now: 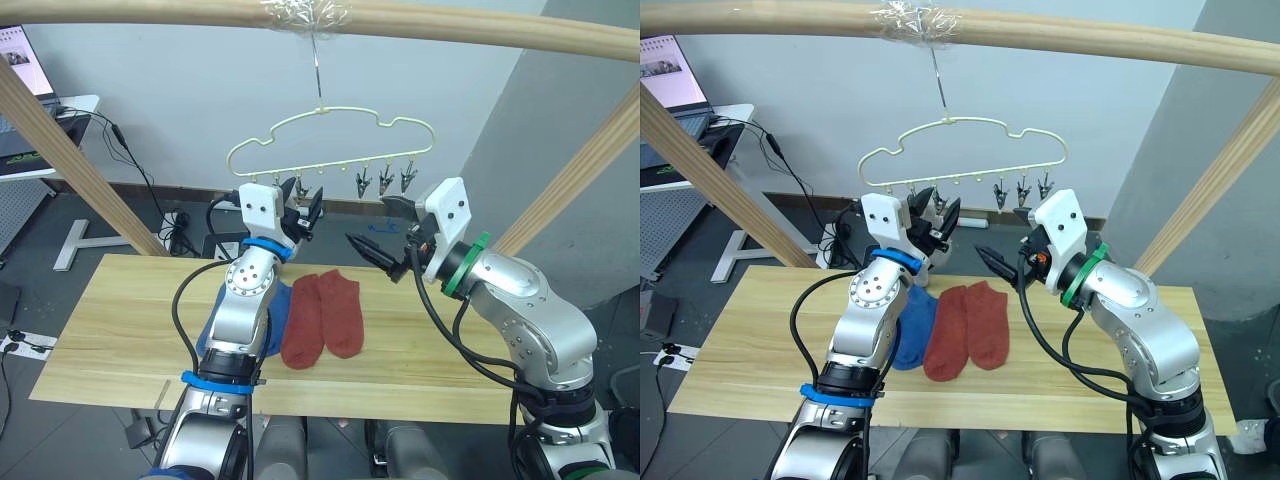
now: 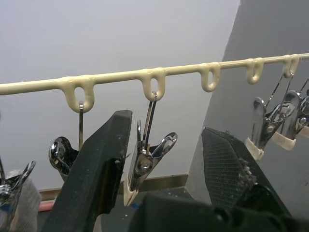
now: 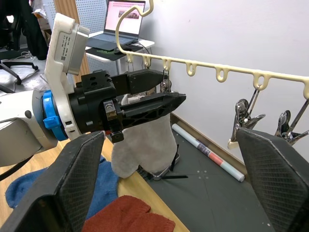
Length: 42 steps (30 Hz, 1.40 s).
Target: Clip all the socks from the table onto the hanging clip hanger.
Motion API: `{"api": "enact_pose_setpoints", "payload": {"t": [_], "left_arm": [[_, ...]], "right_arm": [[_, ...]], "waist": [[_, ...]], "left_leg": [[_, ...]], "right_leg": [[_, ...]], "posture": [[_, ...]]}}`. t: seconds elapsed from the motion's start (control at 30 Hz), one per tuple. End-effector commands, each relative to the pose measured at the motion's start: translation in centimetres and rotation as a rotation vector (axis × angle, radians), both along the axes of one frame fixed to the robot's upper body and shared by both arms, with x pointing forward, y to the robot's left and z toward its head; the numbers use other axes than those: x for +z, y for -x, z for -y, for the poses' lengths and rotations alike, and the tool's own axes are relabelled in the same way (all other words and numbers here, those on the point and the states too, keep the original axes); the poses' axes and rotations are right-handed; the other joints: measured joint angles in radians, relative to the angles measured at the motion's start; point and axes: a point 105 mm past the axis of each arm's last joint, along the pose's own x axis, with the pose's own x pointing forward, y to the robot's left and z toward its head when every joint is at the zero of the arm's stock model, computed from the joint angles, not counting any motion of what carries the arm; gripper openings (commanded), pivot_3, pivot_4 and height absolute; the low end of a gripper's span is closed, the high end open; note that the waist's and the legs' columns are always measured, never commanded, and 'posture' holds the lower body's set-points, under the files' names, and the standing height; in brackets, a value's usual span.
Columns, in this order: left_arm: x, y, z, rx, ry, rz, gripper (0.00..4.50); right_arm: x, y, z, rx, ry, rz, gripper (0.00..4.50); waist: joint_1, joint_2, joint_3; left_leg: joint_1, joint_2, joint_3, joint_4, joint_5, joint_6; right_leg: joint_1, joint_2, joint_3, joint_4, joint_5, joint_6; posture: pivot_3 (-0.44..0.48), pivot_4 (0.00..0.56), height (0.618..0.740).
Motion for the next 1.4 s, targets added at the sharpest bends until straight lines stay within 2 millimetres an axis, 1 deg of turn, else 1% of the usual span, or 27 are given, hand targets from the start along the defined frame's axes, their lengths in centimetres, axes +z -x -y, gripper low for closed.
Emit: {"api": "enact_pose_setpoints", "payload": {"t": [0.03,0.17,0.27,0.47,0.5,0.97,1.03,1.07,1.27,1.4], "left_arm": [[1.5,0.2,0.0,0.005,0.019,0.057,2.61],[1.5,0.1,0.1,-0.002,0.017,0.059,2.61],[1.4,0.1,-0.2,0.009,0.021,0.051,2.02],[1.3,0.0,-0.4,0.014,0.041,0.04,0.07],[1.3,0.0,-0.4,0.011,0.039,0.041,0.03],[1.1,-0.1,-1.0,0.039,0.026,0.029,0.03],[1.2,0.1,-0.8,0.022,0.035,0.036,0.46],[1.2,0.1,-0.7,0.021,0.035,0.04,0.6],[1.2,0.1,-0.8,0.028,0.054,0.031,2.5],[1.2,0.2,-0.4,0.008,0.059,0.026,2.5]], "right_arm": [[1.4,0.4,0.0,0.012,-0.026,0.057,4.5],[1.4,0.4,0.0,0.014,-0.024,0.058,4.5],[1.4,0.5,-0.1,0.016,-0.024,0.057,4.5],[1.5,0.5,-0.1,0.016,-0.031,0.056,4.5],[1.5,0.5,-0.1,0.017,-0.031,0.057,4.5],[1.3,0.4,-0.2,0.019,-0.034,0.052,4.5],[1.3,0.4,-0.2,0.018,-0.035,0.051,4.5],[1.3,0.4,-0.2,0.018,-0.035,0.051,4.5],[1.3,0.3,-0.1,0.014,-0.033,0.049,4.5],[1.2,0.3,0.0,0.008,-0.032,0.05,4.5]], "waist": [[-0.002,0.0,0.0],[-0.003,0.0,0.0],[-0.003,0.0,0.0],[-0.004,0.0,0.0],[-0.003,0.0,0.0],[-0.003,0.0,0.0],[-0.003,0.0,0.0],[-0.003,0.0,0.0],[-0.003,0.0,0.0],[-0.003,0.0,0.0]], "left_leg": [[0.0,0.0,0.0,0.0,0.0,0.0],[0.0,0.0,0.0,0.0,0.0,0.0],[0.0,0.0,0.0,0.0,0.0,0.0],[0.0,0.0,0.0,0.0,0.0,0.0],[0.0,0.0,0.0,0.0,0.0,0.0],[0.0,0.0,0.0,0.0,0.0,0.0],[0.0,0.0,0.0,0.0,0.0,0.0],[0.0,0.0,0.0,0.0,0.0,0.0],[0.0,0.0,0.0,0.0,0.0,0.0],[0.0,0.0,0.0,0.0,0.0,0.0]], "right_leg": [[0.0,0.0,0.0,0.0,0.0,0.0],[0.0,0.0,0.0,0.0,0.0,0.0],[0.0,0.0,0.0,0.0,0.0,0.0],[0.0,0.0,0.0,0.0,0.0,0.0],[0.0,0.0,0.0,0.0,0.0,0.0],[0.0,0.0,0.0,0.0,0.0,0.0],[0.0,0.0,0.0,0.0,0.0,0.0],[0.0,0.0,0.0,0.0,0.0,0.0],[0.0,0.0,0.0,0.0,0.0,0.0],[0.0,0.0,0.0,0.0,0.0,0.0]], "posture": [[0.126,0.194,0.74],[0.126,0.194,0.74],[0.126,0.193,0.74],[0.128,0.192,0.74],[0.128,0.192,0.74],[0.14,0.191,0.74],[0.14,0.191,0.74],[0.14,0.191,0.74],[0.14,0.191,0.74],[0.133,0.196,0.74]]}}
